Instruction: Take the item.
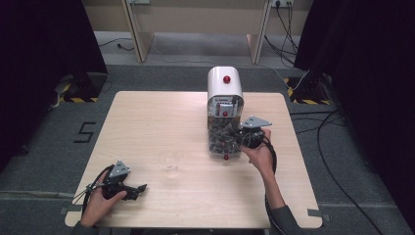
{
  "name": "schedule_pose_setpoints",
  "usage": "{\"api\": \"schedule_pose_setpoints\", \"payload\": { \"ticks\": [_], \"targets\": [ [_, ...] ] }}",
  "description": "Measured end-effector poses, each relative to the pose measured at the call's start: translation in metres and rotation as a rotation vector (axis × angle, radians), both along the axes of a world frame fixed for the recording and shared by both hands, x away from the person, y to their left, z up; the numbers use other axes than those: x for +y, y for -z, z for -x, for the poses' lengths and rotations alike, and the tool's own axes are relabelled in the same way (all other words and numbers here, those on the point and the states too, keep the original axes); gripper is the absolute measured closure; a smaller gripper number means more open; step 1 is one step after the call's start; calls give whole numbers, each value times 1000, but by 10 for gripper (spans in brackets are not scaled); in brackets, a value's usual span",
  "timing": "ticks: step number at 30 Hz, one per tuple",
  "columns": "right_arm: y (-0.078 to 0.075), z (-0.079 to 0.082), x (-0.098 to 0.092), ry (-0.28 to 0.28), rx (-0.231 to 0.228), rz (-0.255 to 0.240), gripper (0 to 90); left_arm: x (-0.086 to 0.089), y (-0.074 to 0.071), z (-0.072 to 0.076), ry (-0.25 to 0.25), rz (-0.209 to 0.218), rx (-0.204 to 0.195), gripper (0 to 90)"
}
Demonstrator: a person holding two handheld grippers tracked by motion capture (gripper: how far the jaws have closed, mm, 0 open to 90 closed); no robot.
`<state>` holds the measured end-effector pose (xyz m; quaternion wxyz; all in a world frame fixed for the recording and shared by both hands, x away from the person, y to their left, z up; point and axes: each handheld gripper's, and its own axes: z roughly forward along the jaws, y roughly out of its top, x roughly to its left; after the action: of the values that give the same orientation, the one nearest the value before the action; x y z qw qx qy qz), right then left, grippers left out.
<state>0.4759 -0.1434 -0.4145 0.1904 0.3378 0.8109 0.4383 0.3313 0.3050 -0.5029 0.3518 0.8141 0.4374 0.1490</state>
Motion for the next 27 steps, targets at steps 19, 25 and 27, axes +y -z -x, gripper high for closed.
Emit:
{"api": "schedule_pose_setpoints", "payload": {
  "ticks": [19, 25, 27],
  "targets": [
    [-22, 10, -7, 2, -64, -49, 828, 0, 0, 0, 0, 0, 0, 0],
    [-25, 11, -9, 3, -77, -57, 828, 0, 0, 0, 0, 0, 0, 0],
    [-26, 11, -9, 3, -75, -56, 828, 0, 0, 0, 0, 0, 0, 0]
  ]
}}
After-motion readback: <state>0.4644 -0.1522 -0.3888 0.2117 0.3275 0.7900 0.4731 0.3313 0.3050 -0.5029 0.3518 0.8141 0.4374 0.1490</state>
